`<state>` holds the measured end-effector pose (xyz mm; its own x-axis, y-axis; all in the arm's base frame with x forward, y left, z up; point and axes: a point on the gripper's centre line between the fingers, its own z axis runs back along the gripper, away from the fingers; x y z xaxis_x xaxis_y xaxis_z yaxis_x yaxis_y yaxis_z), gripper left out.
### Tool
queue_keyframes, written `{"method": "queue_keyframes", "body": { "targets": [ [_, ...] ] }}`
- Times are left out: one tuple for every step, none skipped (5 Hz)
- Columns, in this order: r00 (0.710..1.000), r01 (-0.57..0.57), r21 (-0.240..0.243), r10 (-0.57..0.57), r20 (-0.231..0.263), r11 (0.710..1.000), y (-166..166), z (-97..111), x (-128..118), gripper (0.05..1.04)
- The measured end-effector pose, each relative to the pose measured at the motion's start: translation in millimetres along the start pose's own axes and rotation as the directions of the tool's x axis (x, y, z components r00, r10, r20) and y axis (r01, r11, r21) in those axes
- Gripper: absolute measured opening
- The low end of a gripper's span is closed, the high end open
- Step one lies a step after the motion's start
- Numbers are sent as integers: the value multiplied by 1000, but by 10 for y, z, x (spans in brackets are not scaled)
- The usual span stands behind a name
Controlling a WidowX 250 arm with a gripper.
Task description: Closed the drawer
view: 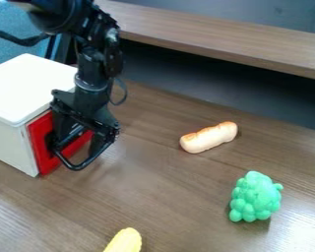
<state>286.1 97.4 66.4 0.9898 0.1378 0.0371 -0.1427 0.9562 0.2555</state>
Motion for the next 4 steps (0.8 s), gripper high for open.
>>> {"method": "queue_keyframes", "body": {
  "targets": [
    [998, 68, -151, -64, 27, 986, -252, 111, -28, 1000],
    [991, 123, -240, -108, 73, 963, -470, 283, -25, 1000],
    [985, 167, -255, -150, 86, 952, -656, 403, -55, 1000],
    [980, 193, -265, -172, 99, 945, -782, 485, -71, 1000]
  ]
}}
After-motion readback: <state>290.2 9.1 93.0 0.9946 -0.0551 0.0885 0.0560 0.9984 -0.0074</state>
